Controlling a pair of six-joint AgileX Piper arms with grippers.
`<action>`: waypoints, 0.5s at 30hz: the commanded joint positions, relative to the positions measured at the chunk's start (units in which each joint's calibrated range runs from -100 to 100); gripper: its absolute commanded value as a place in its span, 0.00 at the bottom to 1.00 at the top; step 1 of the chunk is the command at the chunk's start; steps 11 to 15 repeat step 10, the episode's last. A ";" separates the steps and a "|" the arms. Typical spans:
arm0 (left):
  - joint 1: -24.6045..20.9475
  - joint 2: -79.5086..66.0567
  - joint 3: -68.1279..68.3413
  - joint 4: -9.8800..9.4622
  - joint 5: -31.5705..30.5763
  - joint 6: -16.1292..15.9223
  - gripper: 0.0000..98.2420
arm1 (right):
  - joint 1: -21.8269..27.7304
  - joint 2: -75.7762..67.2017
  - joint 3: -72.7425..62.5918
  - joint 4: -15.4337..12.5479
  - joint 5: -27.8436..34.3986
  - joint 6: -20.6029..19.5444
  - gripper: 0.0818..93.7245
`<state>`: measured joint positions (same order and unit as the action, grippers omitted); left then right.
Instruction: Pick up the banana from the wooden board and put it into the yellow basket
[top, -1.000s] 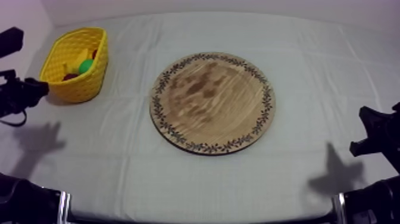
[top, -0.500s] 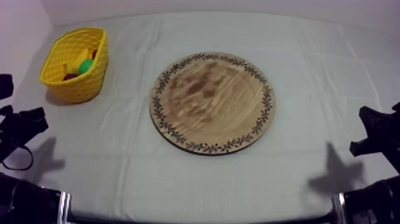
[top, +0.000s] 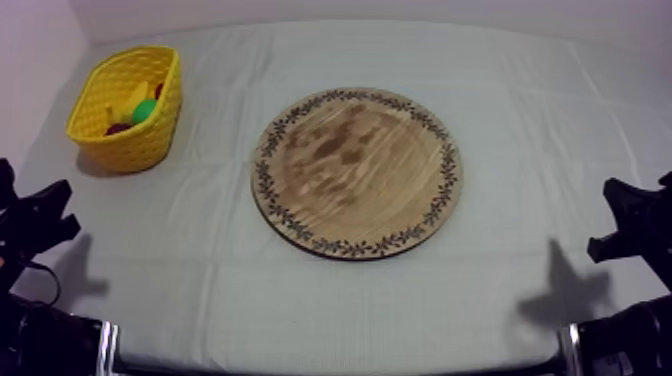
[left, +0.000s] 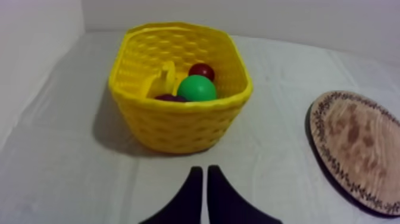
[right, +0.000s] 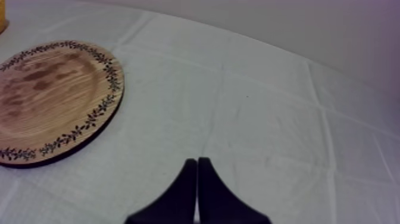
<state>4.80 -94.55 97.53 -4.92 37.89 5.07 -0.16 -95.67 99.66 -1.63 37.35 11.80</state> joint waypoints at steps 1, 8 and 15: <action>-0.19 -1.26 0.12 0.04 -0.19 4.04 0.00 | 0.00 0.00 0.01 0.00 -0.01 0.00 0.00; -0.96 -4.94 1.02 0.43 -1.65 5.84 0.00 | 0.00 0.00 0.01 0.00 -0.01 -0.03 0.00; -0.74 -5.20 1.19 0.49 -1.90 5.88 0.00 | 0.00 0.00 0.01 0.00 -0.01 -0.02 0.00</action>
